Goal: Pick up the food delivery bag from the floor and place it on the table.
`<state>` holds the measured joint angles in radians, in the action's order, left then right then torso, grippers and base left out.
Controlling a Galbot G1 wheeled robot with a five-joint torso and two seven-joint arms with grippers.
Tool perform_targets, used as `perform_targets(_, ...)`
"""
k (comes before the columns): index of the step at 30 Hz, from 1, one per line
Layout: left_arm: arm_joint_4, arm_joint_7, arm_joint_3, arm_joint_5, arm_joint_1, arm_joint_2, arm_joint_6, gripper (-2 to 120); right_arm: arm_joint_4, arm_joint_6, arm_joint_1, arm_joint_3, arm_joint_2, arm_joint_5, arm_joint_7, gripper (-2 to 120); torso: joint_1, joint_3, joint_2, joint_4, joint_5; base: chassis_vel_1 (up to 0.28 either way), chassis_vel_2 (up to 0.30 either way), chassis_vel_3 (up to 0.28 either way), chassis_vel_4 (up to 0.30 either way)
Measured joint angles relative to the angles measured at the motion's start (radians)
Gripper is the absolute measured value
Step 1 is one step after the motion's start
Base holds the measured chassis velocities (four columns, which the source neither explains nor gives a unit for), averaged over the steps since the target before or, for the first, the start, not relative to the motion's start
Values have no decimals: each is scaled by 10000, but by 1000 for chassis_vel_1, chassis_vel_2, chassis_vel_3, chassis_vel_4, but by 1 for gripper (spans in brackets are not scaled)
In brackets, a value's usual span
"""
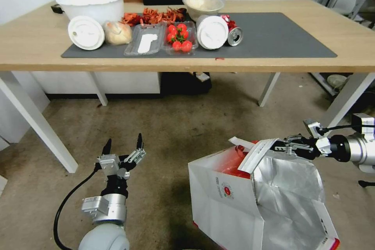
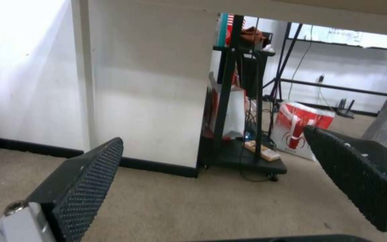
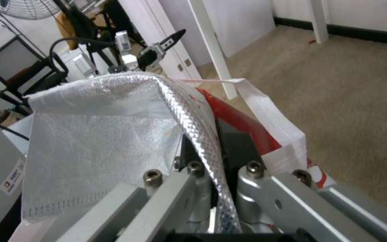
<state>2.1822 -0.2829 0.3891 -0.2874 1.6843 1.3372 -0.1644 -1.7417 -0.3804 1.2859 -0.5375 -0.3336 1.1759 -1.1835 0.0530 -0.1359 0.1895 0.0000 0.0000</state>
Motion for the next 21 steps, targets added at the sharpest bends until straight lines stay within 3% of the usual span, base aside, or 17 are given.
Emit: perform_targets(21, -31, -4, 2, -10, -39, -8, 16, 100, -14, -19, -9, -3, 20, -9, -102, 0, 161, -534, 692, 1, 0, 0, 0, 0, 0)
